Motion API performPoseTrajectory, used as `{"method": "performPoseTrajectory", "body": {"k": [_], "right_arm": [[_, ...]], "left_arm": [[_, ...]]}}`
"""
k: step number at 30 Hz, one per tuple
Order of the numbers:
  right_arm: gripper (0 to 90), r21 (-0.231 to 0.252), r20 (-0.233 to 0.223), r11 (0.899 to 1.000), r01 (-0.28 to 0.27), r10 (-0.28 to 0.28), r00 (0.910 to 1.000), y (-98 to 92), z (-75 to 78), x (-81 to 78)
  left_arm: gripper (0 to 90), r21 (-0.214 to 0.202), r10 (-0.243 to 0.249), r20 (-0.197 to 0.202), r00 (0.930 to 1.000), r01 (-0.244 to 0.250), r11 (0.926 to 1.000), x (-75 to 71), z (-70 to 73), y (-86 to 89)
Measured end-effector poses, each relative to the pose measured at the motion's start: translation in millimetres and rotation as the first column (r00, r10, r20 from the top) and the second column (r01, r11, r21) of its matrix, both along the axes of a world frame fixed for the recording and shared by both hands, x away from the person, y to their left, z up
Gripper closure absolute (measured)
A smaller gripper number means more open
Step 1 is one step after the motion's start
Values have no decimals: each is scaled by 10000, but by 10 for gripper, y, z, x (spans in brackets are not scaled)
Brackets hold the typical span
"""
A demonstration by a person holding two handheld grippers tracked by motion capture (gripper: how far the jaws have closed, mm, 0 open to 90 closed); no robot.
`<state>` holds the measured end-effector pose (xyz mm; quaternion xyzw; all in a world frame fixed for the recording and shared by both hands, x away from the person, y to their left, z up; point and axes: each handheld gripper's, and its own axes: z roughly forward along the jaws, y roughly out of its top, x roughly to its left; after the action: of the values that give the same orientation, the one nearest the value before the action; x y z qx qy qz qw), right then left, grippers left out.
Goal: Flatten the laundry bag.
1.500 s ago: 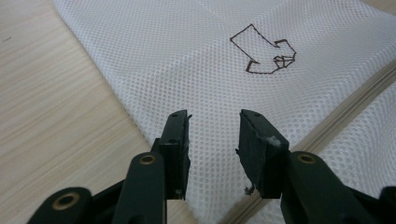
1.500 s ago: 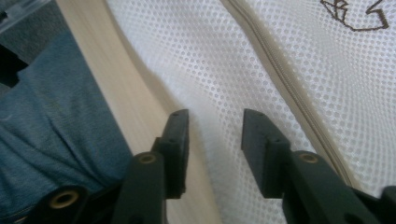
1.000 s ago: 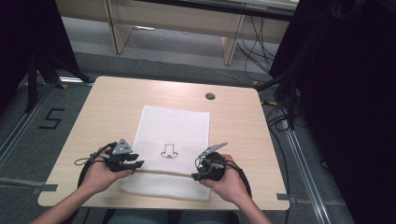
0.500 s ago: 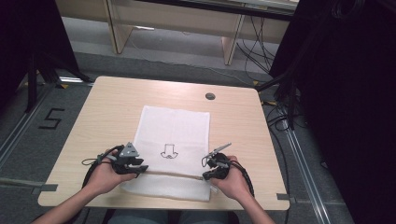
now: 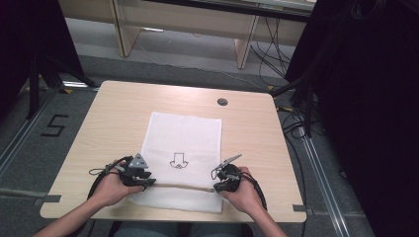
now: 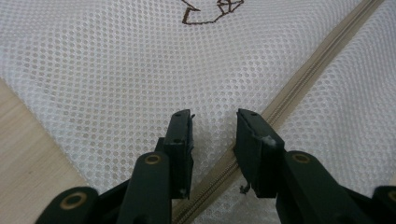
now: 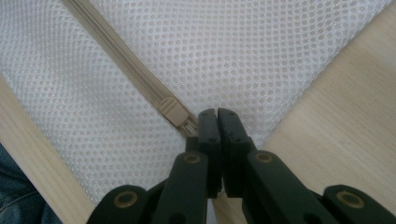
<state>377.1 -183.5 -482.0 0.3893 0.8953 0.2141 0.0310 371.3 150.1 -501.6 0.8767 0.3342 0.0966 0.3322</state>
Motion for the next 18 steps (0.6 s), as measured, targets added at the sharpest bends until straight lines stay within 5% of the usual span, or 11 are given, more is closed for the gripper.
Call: {"method": "performPoseTrajectory", "body": {"k": [1, 3, 15, 17, 18], "right_arm": [[893, -128, -251, 9990, 426, -429, 9988, 16, 17, -33], [892, -84, 34, 9999, 133, -133, 9999, 4, 3, -28], [892, -189, -97, 9995, 242, -244, 9997, -46, 14, -67], [892, -347, -381, 9976, 596, -609, 9974, -47, 29, -84], [892, -347, -118, 9990, 265, -270, 9996, -70, 21, -60]], "left_arm": [[655, 22, -25, 91, 10000, 25, 10000, 0, 0, -3], [655, -86, -15, -79, 10000, 14, 10000, -9, -10, -18], [652, -74, -200, -73, 9998, 200, 9998, -26, -23, -87], [653, 81, -315, 52, 9995, 315, 9995, -21, -19, -122], [654, 87, -392, -7, 9992, 392, 9992, -23, -14, -138]]}}
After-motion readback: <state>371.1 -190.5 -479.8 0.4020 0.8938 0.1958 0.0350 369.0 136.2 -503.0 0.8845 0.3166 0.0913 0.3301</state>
